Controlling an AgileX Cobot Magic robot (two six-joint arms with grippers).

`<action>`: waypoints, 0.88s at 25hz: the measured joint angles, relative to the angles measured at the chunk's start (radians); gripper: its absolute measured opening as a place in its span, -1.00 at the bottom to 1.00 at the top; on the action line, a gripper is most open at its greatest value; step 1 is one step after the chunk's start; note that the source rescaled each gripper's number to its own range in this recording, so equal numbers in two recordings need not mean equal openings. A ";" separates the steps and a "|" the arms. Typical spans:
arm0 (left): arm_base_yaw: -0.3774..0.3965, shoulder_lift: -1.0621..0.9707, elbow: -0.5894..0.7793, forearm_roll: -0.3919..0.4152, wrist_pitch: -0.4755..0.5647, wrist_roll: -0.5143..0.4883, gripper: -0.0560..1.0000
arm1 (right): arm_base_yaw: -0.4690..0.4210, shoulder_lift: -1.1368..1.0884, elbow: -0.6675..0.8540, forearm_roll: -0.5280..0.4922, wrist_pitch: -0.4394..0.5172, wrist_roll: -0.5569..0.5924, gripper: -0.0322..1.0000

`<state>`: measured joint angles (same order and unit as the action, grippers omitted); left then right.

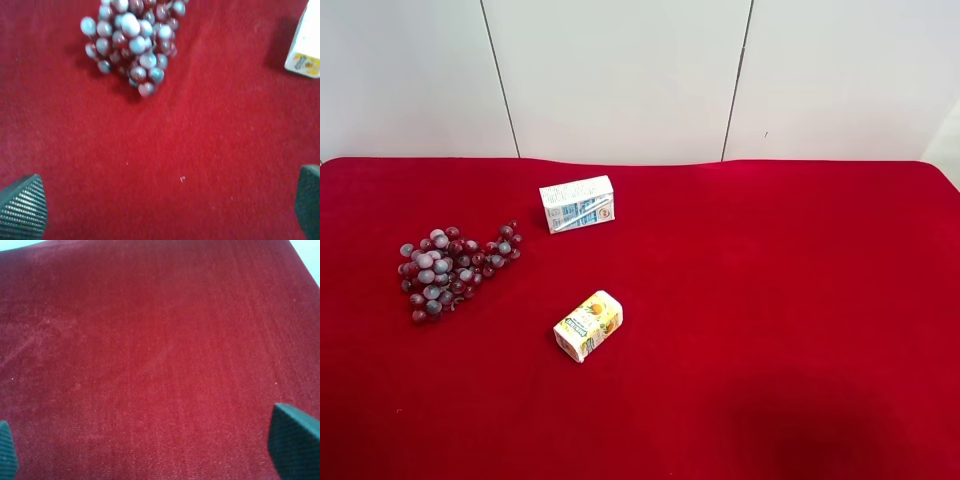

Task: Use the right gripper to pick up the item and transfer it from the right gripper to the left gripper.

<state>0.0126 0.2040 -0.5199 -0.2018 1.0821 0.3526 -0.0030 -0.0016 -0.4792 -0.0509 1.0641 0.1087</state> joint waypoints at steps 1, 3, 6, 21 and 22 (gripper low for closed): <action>0.000 -0.018 0.000 0.000 0.000 0.000 1.00 | 0.000 0.000 0.000 0.000 0.000 0.000 1.00; 0.000 -0.062 0.000 0.000 0.000 -0.022 1.00 | 0.000 0.000 0.000 0.000 0.000 0.000 1.00; 0.000 -0.124 0.000 -0.001 -0.002 -0.073 1.00 | 0.000 0.000 0.000 0.000 0.000 0.000 1.00; 0.000 -0.209 0.005 0.019 -0.009 -0.191 1.00 | 0.000 0.000 0.000 0.000 0.000 0.000 1.00; 0.000 -0.209 0.008 0.020 -0.011 -0.195 1.00 | 0.000 0.000 0.000 0.000 0.000 0.000 1.00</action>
<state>0.0126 -0.0051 -0.5115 -0.1822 1.0716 0.1573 -0.0030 -0.0016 -0.4792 -0.0509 1.0641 0.1087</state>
